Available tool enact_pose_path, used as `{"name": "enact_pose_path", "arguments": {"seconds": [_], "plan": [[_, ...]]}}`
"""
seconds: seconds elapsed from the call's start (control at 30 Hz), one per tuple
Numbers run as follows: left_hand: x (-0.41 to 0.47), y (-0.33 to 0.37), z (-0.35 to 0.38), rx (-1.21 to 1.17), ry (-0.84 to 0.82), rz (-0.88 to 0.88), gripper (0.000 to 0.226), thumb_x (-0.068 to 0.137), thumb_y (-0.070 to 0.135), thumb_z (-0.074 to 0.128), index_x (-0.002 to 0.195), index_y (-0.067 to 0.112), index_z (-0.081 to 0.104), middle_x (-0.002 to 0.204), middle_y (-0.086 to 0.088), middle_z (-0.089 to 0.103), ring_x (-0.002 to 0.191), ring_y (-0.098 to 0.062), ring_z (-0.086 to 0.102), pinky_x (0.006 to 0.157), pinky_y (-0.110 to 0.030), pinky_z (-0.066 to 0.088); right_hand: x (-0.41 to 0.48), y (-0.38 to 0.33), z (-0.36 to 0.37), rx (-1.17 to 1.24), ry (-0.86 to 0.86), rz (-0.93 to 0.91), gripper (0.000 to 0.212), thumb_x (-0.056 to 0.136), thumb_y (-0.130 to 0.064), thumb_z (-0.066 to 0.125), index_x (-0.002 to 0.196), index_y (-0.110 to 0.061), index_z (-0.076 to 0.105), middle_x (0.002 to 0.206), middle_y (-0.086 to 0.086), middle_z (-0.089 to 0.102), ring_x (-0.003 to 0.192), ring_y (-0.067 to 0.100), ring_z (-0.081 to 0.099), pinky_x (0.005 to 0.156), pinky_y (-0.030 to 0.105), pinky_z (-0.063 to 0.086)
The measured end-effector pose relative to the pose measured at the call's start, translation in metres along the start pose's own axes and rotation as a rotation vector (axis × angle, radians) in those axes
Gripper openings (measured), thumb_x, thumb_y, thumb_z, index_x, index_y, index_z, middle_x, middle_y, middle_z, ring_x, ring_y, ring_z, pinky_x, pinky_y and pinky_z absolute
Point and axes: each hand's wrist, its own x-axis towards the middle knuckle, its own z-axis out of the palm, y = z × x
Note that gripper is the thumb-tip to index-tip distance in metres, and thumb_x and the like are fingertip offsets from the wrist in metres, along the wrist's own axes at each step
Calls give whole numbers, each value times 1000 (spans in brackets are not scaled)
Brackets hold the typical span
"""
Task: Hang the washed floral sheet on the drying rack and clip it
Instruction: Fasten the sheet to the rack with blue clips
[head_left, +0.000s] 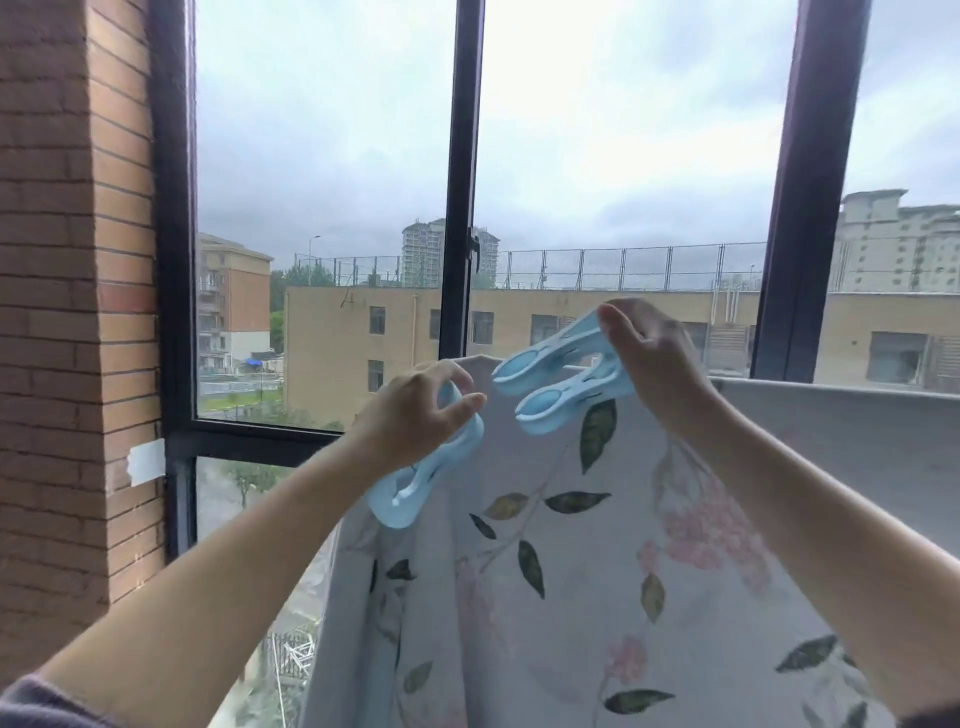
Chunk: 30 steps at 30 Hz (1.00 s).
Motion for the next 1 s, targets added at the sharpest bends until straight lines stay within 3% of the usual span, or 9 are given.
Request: {"name": "enact_pose_path", "arguments": {"seconds": [0.07, 0.2, 0.47, 0.67, 1.0], "plan": [[24, -8, -6, 148, 46, -30, 43, 85, 45, 58, 123, 25, 52, 116, 3, 61, 94, -18, 59, 78, -33, 48, 25, -8, -7, -124, 1, -76, 51, 88, -59, 48, 116, -18, 57, 99, -5, 59, 88, 13, 56, 63, 19, 38], [51, -8, 5, 323, -184, -68, 69, 80, 33, 56, 143, 31, 30, 136, 0, 49, 117, -22, 53, 91, -38, 47, 61, -28, -2, -330, -100, -210, 51, 86, -52, 57, 116, -10, 56, 103, -1, 55, 92, 13, 52, 61, 13, 34], [51, -14, 37, 369, -33, -53, 58, 86, 34, 47, 141, 32, 31, 137, 6, 45, 111, -25, 56, 81, -34, 47, 104, -44, 20, -601, -250, -368, 60, 79, -65, 57, 107, -11, 55, 101, 2, 60, 84, 16, 53, 69, 30, 44], [48, -18, 43, 362, 8, -68, 62, 87, 35, 49, 144, 29, 26, 143, 5, 38, 112, -28, 56, 85, -35, 45, 115, -51, 25, -584, -317, -329, 59, 76, -63, 62, 100, -9, 58, 95, 5, 63, 83, 21, 59, 72, 35, 52], [43, -13, 45, 329, 50, -80, 62, 87, 36, 50, 145, 29, 27, 144, 9, 36, 114, -27, 55, 87, -35, 44, 114, -38, 43, -542, -337, -304, 53, 73, -55, 70, 95, -8, 61, 92, 5, 65, 79, 19, 61, 73, 39, 55]]}}
